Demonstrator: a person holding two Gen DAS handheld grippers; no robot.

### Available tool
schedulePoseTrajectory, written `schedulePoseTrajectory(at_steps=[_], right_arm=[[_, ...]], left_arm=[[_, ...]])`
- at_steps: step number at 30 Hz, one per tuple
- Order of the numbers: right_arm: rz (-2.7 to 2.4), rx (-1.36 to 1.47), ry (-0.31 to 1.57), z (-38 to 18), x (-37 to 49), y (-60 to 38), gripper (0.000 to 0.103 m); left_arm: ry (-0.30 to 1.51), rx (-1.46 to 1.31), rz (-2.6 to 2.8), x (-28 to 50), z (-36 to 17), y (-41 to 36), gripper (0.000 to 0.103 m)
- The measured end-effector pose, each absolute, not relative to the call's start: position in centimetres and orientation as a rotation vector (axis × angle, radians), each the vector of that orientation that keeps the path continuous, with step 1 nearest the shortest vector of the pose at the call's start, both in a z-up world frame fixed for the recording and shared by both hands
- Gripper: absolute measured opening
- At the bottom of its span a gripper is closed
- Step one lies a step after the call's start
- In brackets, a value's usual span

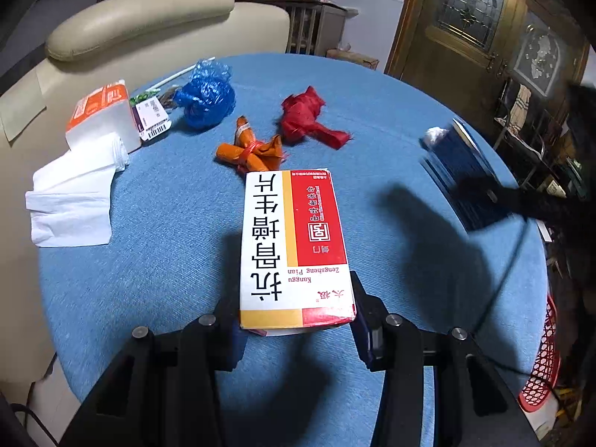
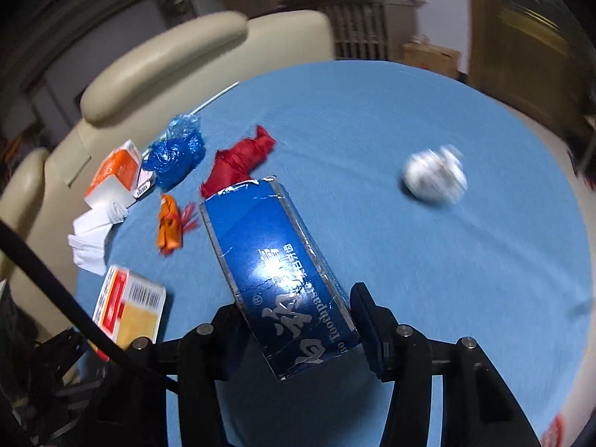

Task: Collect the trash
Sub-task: 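Carry the blue toothpaste box to the red basket and release it with the right tool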

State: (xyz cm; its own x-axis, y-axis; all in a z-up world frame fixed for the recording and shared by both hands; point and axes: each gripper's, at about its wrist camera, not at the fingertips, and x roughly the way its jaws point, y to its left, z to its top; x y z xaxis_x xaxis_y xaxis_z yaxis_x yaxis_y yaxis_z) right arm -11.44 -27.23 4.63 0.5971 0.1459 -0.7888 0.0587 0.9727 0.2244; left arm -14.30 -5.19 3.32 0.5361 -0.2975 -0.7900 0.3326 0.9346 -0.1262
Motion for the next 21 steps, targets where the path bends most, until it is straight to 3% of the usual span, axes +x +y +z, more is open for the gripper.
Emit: schedulePoseTrajectory(at_steps=[21], right_arm=[[-0.2, 0.526, 0.787, 4.9, -34.2, -33.9, 0.054]], left_arm=[[0.862, 0.192, -0.58, -22.4, 6.3, -14.4, 0.048]])
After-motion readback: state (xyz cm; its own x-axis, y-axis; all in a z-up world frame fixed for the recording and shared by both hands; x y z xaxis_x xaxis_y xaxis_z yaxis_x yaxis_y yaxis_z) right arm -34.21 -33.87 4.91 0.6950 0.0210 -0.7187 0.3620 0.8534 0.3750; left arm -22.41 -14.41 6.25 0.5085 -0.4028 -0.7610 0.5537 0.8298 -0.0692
